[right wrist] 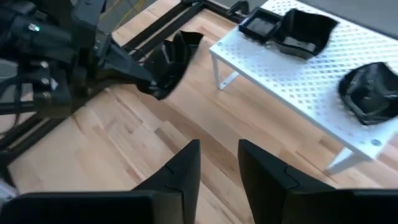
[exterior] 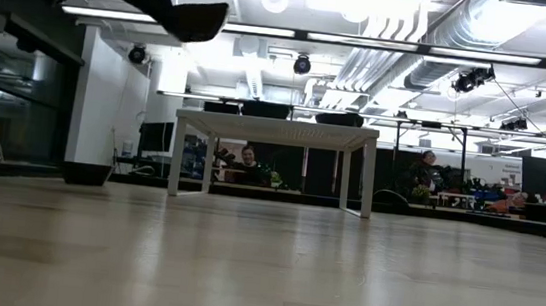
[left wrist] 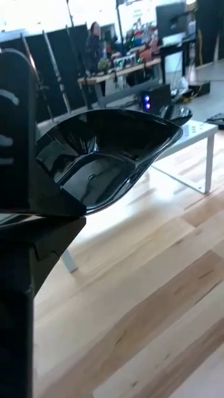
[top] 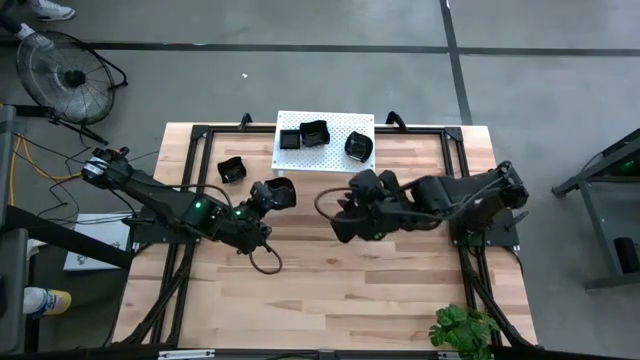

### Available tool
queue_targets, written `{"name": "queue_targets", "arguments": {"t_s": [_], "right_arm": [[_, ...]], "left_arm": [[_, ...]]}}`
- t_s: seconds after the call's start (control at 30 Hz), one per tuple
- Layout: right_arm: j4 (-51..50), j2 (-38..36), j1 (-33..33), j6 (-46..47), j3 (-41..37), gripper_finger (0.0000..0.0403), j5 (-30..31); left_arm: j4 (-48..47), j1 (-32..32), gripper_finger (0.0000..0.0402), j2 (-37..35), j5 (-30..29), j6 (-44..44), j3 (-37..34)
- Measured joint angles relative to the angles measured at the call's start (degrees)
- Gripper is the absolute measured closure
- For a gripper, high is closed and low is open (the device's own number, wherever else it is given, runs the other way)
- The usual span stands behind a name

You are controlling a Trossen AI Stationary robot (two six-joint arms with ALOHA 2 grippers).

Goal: Pick & Place Mini shaped plates
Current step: Stack the leaf shaped plate on top of the other leaf shaped plates on the shelf

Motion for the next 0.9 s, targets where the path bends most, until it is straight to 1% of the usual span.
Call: {"name": "queue_targets", "arguments": {"t_s": [0.2,0.33,0.43,0.5,0.6,0.8,0.9], "right_arm": [[6.19,0.27,-4.00,-5.55,0.00,0.0243,-4.30],[11.37,1.10,-6.87,-9.69,0.04,0.0209,-10.19],[15.27,2.62,-8.72,-11.90,0.04,0.0195,-14.68],[16.69,3.61,-9.69,-12.24,0.07,0.0191,-16.24],[17.93,4.83,-10.78,-11.42,0.07,0.0191,-16.83],[19.69,5.99,-11.76,-9.92,0.07,0.0203,-16.40],[21.20,6.66,-11.98,-12.15,0.09,0.0207,-15.33]], "left_arm": [[5.16,0.00,0.0401,0.00,-1.77,6.69,0.00],[8.71,0.00,0.0401,0.02,-2.89,12.36,0.00],[10.99,0.02,0.0401,0.02,-3.76,17.05,0.00],[11.90,0.02,0.0401,0.02,-5.10,19.36,0.00],[11.80,0.02,0.0401,0.02,-7.47,21.44,0.00],[11.27,0.02,0.0401,0.04,-10.20,26.56,0.00],[10.74,0.02,0.0401,1.32,-13.88,30.83,0.00]]}}
